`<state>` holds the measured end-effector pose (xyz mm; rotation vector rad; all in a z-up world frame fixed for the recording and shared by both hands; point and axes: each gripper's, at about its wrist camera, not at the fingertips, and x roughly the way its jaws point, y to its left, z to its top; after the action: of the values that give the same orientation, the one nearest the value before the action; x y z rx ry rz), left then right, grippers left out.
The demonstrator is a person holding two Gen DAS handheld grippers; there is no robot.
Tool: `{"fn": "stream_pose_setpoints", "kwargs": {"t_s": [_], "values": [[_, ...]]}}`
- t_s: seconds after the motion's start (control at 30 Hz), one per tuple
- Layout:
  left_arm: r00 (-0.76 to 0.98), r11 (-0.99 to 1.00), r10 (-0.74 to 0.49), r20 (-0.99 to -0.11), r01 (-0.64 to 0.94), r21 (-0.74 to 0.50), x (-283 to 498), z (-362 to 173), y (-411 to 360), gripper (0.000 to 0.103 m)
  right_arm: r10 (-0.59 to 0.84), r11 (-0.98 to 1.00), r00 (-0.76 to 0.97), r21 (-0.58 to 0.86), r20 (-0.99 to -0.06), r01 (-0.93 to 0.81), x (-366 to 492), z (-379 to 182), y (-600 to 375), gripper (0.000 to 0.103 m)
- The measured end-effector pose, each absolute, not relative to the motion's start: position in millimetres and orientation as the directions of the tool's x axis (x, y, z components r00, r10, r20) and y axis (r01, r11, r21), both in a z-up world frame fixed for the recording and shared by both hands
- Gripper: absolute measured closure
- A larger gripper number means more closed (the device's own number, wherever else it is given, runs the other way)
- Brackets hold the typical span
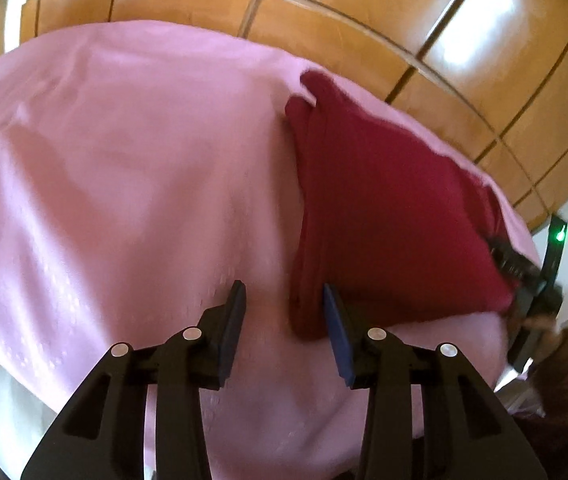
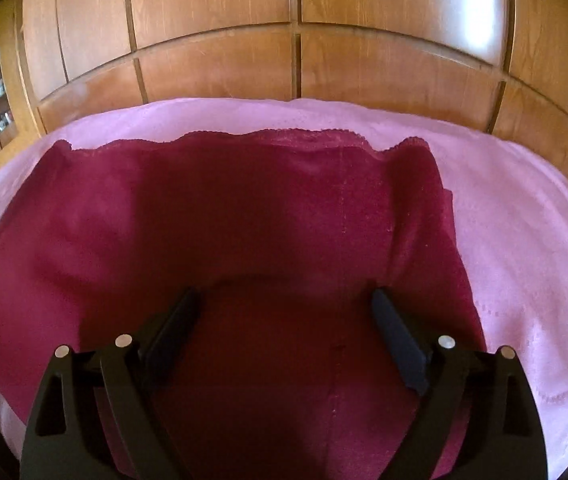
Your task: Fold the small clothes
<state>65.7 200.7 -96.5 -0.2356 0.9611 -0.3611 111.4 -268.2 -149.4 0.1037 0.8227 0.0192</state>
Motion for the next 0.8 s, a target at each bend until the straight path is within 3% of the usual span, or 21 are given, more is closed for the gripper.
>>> {"fn": "stream_pose_setpoints", "kwargs": {"t_s": [0.13,0.27,0.43,0.5,0.53,0.67,0.73,0.8], "values": [[0.553,0.889,-0.448,-0.703,0.188,-0.419,87.8,-81.1,198.0,0.054,0.061,0.994,0.686,0.108,-0.725,0.026,114.2,-150.8,-267.5,0.013],[0.58,0.878,-0.469,-0.666,0.221,-0.425,118.3,-67.8,177.8,0.054,0.056,0.994,0.691,0.104,-0.72,0.028,117.8,-150.7,-261.3,0.013],[0.527,0.888,-0.456,-0.717,0.213,-0.408,171.3,-81.0,155.3,0.054,0.054,0.994,0.697,0.103,-0.715,0.028,113.6,-151.0,-263.8,0.013],[0.483,0.889,-0.457,-0.747,0.216,-0.404,186.6,-88.5,146.7,0.086,0.055,0.994,0.698,0.104,-0.714,0.028,113.2,-151.5,-263.9,0.013],[0.495,0.899,-0.437,-0.751,0.216,-0.381,186.8,-86.1,143.3,0.095,0.055,0.994,0.699,0.105,-0.713,0.028,113.0,-151.5,-263.9,0.013],[0.676,0.924,-0.383,-0.63,0.277,-0.264,153.3,-46.8,128.9,0.095,0.056,0.994,0.701,0.106,-0.711,0.028,113.4,-152.1,-264.0,0.013],[0.674,0.958,-0.276,-0.685,0.253,-0.137,159.3,-57.8,116.3,0.095,0.055,0.994,0.701,0.106,-0.711,0.029,114.7,-152.5,-263.6,0.012],[0.586,0.977,-0.189,-0.788,0.196,-0.089,178.2,-90.8,115.1,0.089,0.056,0.994,0.702,0.106,-0.71,0.028,114.8,-152.3,-263.6,0.011]]}}
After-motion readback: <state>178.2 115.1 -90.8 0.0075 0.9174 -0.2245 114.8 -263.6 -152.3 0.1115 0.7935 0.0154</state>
